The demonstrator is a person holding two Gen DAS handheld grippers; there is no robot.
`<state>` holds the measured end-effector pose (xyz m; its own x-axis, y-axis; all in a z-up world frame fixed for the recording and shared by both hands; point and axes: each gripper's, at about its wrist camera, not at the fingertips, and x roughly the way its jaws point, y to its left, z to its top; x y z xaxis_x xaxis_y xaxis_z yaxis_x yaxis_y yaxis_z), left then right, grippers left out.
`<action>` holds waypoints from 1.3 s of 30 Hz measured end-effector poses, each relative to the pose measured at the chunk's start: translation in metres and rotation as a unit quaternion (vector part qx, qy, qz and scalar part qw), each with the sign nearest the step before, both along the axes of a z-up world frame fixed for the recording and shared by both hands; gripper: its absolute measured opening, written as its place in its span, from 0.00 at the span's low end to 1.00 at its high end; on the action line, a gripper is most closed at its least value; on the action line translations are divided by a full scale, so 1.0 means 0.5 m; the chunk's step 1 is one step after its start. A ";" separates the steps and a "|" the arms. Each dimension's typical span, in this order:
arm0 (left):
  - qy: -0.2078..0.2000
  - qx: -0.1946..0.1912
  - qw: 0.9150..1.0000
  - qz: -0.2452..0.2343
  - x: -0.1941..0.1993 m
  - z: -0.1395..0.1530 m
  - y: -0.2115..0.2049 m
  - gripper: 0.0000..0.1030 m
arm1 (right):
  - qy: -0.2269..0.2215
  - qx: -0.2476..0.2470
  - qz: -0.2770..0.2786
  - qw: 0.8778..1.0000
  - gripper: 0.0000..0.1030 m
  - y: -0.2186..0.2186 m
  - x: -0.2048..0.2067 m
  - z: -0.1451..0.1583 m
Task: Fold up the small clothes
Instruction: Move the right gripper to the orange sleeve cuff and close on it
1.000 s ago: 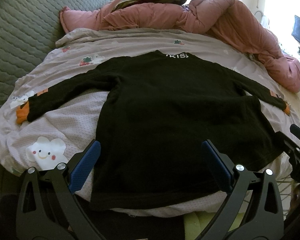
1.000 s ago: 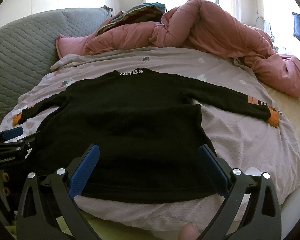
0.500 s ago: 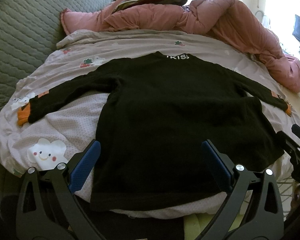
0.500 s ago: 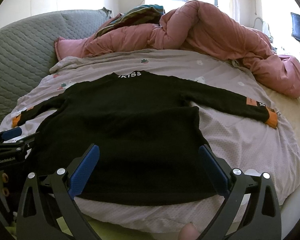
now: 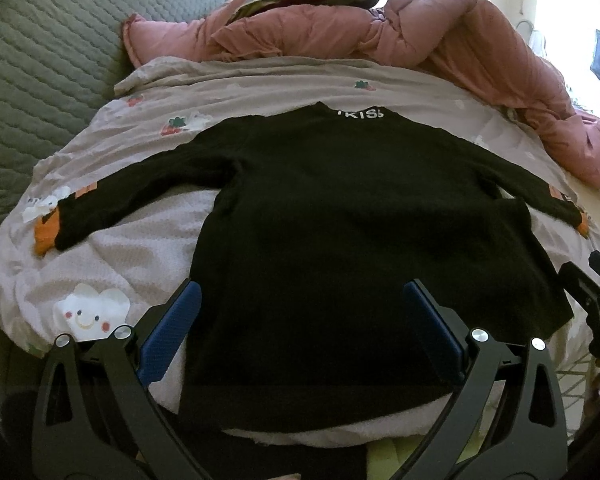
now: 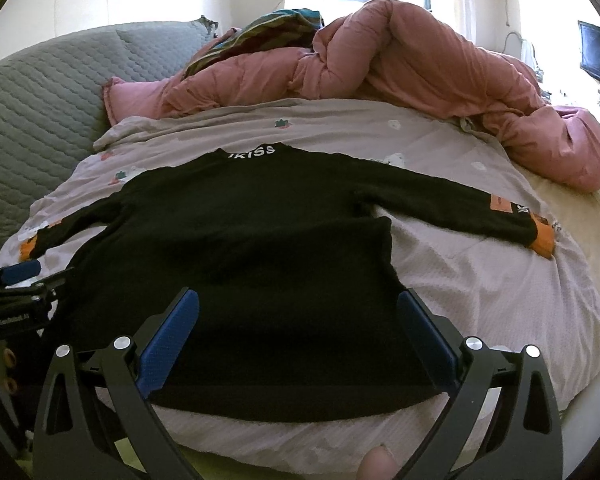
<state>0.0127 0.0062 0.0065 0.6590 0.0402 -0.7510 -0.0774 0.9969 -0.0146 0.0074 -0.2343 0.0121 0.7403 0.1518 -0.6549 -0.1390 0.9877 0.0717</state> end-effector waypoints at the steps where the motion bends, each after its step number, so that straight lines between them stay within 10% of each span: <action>1: 0.002 0.000 1.000 -0.001 0.006 0.000 -0.001 0.92 | 0.000 0.000 0.000 1.000 0.96 -0.003 0.005 0.000; 39: 0.044 -0.020 0.998 -0.042 0.315 -0.019 -0.077 0.92 | 0.048 0.026 -0.190 0.980 0.96 -0.280 0.257 -0.042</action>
<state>0.1700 -0.0321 -0.0031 0.5902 -0.0435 -0.8061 0.0026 0.9986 -0.0519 0.1358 -0.3742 -0.0088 0.6851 -0.0871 -0.7232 0.2478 0.9615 0.1190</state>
